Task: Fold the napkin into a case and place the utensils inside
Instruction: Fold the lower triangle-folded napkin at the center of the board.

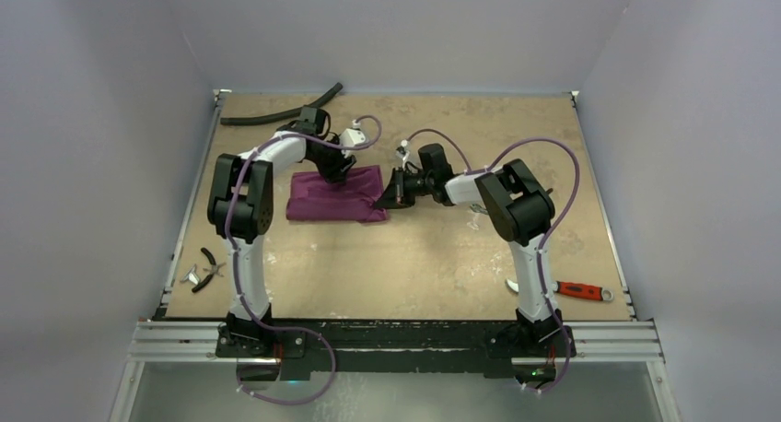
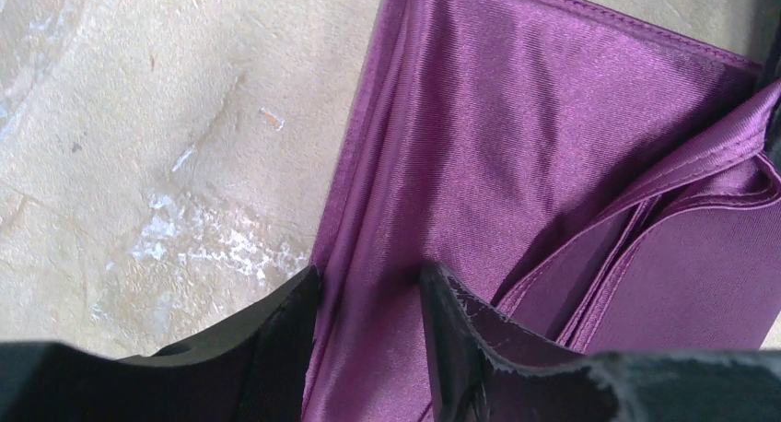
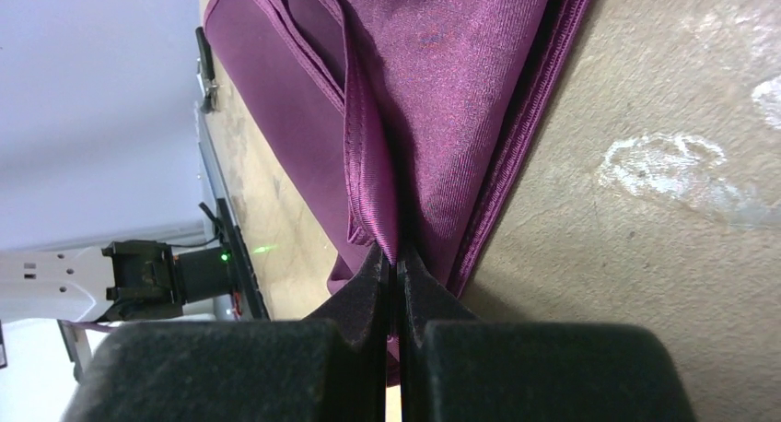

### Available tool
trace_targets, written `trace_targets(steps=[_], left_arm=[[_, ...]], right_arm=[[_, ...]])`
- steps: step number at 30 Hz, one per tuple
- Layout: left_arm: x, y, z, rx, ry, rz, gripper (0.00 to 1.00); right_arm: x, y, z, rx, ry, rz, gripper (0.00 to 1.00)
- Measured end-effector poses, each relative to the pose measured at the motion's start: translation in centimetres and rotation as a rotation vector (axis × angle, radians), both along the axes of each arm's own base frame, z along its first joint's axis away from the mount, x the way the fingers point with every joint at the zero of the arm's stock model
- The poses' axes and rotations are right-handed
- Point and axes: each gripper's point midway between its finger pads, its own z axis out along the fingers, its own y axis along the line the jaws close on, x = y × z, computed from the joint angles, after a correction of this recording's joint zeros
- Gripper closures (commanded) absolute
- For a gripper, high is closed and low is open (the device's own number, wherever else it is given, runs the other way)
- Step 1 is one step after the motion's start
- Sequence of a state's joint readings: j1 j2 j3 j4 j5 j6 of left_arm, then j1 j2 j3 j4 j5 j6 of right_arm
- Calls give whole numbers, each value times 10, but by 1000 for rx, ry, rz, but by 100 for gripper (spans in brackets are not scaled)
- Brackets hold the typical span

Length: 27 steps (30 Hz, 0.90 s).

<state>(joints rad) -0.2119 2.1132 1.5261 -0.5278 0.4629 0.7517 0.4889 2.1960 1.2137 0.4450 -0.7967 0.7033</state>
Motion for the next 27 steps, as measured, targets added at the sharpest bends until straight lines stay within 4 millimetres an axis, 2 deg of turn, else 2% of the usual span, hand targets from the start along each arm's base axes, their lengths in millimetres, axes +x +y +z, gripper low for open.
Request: trace_targets(steps=[5, 11, 17, 23, 24, 25, 27], left_arm=[[-2, -6, 0, 7, -14, -44, 61], [-4, -9, 0, 12, -23, -82, 62], [-5, -10, 0, 14, -30, -112, 63], [-7, -11, 0, 19, -35, -139, 65], [-8, -11, 0, 20, -33, -144, 65], [-9, -11, 0, 21, -32, -146, 65], [-9, -12, 0, 23, -34, -154, 65]], right_arm=[[4, 0, 1, -16, -1, -13, 100], [16, 5, 17, -7, -38, -20, 100], [23, 7, 24, -7, -61, -33, 90], [32, 2, 15, -62, -66, -62, 65], [35, 0, 15, -73, -74, -67, 50], [39, -1, 15, -86, -82, -74, 40], [48, -4, 18, -120, -109, -85, 38]])
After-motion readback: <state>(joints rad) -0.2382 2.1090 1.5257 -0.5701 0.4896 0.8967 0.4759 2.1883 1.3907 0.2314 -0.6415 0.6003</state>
